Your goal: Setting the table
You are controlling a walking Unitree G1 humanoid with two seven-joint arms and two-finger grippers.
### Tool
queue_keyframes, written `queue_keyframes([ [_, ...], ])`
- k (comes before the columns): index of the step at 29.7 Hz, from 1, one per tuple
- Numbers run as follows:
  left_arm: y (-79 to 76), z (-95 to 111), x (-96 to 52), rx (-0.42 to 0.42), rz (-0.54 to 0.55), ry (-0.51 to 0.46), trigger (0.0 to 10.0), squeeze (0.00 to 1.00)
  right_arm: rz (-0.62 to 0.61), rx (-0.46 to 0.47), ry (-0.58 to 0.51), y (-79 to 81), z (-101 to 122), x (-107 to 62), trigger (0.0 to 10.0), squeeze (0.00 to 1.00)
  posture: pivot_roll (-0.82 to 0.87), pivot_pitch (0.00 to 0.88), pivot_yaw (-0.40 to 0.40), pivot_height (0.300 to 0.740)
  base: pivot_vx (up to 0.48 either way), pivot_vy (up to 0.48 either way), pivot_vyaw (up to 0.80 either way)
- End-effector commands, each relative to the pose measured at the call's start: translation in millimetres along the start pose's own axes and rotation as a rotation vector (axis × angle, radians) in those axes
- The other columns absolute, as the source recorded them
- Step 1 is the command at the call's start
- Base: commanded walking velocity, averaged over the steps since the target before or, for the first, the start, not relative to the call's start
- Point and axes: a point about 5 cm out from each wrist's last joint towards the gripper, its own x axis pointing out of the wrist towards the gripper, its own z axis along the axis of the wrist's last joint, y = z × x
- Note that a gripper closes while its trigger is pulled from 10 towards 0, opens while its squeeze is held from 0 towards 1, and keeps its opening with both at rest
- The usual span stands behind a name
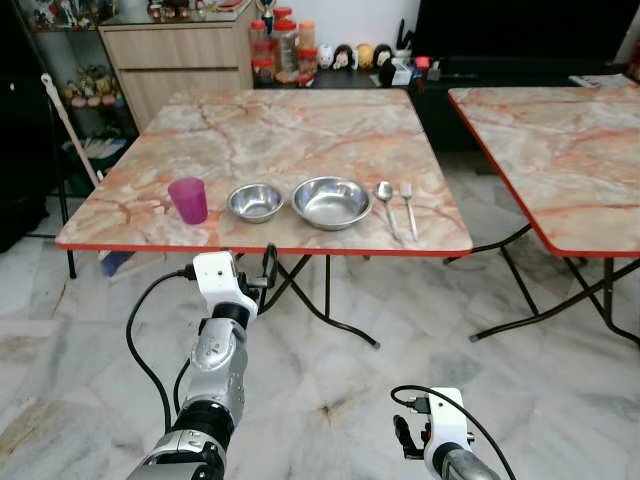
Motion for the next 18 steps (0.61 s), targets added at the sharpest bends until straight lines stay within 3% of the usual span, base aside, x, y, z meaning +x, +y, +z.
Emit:
queue_keyframes([
  [1, -0.9, 2.5, -0.3, -0.01, 0.001, -0.015, 10.0, 0.0, -0.009, 0.002, -0.008, -2.1, 3.0, 0.4, 10.0, 0.0, 0.08, 0.0, -0.007, 0.736, 0.27, 0.0, 0.0],
  [18, -8.0, 12.1, 1.5, -0.027, -0.028, -0.041, 10.0, 0.0, -0.015, 0.0, -0.007, -2.3, 3.3, 0.6, 10.0, 0.0, 0.09, 0.0, -0.008, 0.736, 0.27, 0.0, 0.0],
])
